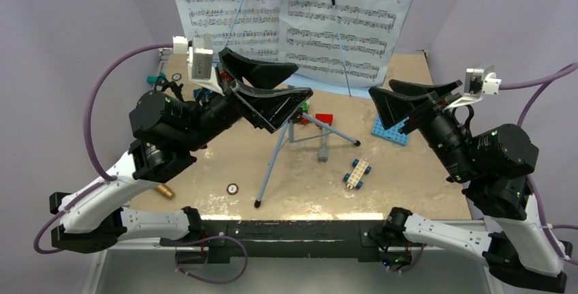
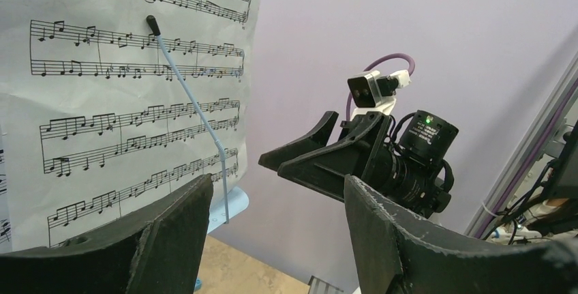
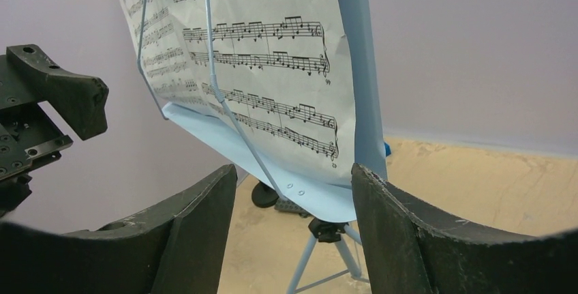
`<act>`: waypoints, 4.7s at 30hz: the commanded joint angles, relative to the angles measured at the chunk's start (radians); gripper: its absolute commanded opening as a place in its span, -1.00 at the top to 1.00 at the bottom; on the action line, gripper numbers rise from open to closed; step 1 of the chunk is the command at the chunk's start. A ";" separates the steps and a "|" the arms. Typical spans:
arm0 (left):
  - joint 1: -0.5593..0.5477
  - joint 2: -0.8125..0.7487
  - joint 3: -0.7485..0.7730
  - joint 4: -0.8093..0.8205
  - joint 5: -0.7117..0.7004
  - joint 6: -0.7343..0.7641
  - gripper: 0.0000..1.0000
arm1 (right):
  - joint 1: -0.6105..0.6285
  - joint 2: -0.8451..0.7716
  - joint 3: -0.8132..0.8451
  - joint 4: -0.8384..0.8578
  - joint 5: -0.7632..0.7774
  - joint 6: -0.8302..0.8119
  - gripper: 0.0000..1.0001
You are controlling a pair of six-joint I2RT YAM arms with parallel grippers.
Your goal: Pack up the instrument practice props
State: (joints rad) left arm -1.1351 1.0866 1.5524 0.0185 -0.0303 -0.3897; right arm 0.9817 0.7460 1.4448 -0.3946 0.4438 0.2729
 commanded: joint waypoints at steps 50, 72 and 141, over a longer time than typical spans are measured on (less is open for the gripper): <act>-0.008 0.119 0.114 0.034 0.026 0.000 -0.48 | -0.018 0.084 0.067 -0.030 -0.012 -0.059 -0.46; -0.008 0.171 0.142 0.048 0.026 0.005 -0.47 | -0.060 0.122 0.062 0.039 -0.063 -0.089 0.23; -0.006 0.224 0.066 0.048 0.026 0.005 -0.47 | -0.066 0.056 0.040 -0.018 -0.099 -0.107 1.00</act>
State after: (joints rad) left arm -1.1351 1.3666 1.6287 0.0357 -0.0124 -0.3901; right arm 0.9207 0.8082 1.4807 -0.4118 0.3485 0.1814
